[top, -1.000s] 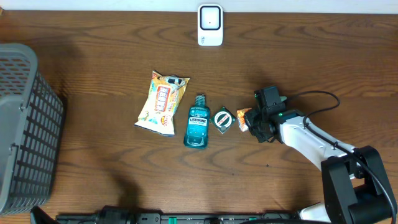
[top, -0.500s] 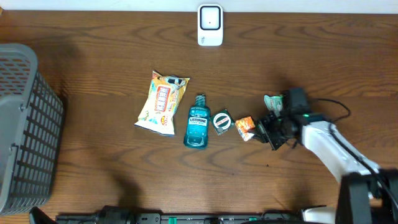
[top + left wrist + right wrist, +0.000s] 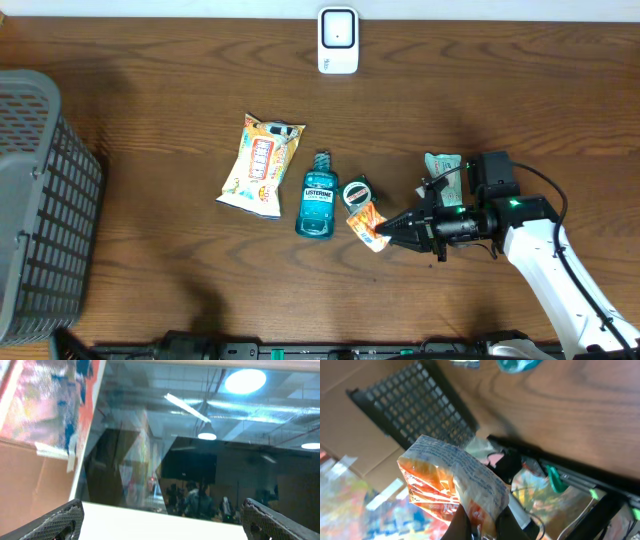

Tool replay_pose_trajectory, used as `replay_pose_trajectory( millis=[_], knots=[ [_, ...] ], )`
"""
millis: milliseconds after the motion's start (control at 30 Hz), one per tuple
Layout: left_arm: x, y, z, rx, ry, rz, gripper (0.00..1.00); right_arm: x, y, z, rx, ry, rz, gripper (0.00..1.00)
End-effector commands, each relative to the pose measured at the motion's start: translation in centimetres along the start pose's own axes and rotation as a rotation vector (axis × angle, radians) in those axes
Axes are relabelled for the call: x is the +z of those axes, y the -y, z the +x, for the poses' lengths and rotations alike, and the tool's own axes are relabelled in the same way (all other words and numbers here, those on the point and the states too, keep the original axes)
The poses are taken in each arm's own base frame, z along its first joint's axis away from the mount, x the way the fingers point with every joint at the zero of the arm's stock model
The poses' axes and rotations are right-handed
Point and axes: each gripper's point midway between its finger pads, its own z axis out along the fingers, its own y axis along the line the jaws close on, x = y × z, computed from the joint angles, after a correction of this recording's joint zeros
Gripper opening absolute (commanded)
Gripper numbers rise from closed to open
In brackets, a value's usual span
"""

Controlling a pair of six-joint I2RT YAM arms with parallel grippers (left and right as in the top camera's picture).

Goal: Scan the item barcode
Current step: 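Lift the orange box and rotate it with the right gripper, then carry the orange box up to the white scanner with the right gripper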

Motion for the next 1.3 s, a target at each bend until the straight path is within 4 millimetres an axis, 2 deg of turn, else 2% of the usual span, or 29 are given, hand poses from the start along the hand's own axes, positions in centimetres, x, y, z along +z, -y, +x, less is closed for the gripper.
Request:
replay_pose_trajectory(
  millis=[0,167,433,567,733,900,1067,1267],
  knots=[
    [1.0,0.3,3.9,-0.03,-0.082,0.006,0.98,0.0,-1.4,2.0,-0.044,-0.095,-0.072,0.01],
    [2.2,0.4,11.2,-0.089,-0.222,-0.01,0.98,0.0,-1.4,2.0,-0.091,-0.095,-0.075,0.01],
    [1.9,0.2,20.9,-0.209,-0.421,-0.056,0.98,0.1,-1.2,1.8,-0.142,-0.08,-0.064,0.01],
    [1.0,1.2,25.8,-0.184,-0.525,0.003,0.98,0.1,-0.7,1.2,-0.143,-0.047,-0.031,0.01],
    [-0.4,3.4,31.1,-0.079,-0.603,0.179,0.98,0.2,0.2,0.6,-0.131,-0.011,0.015,0.01],
    [-1.2,3.4,34.5,-0.082,-0.622,0.192,0.98,0.1,1.1,0.3,-0.106,0.016,0.059,0.01],
    [-2.8,3.0,37.8,-0.076,-0.687,0.184,0.98,-0.1,2.4,-1.1,-0.107,0.094,0.14,0.01],
    [-4.6,2.5,40.4,-0.067,-0.79,0.171,0.98,-0.6,3.9,-2.8,-0.169,0.182,0.242,0.01]
  ],
)
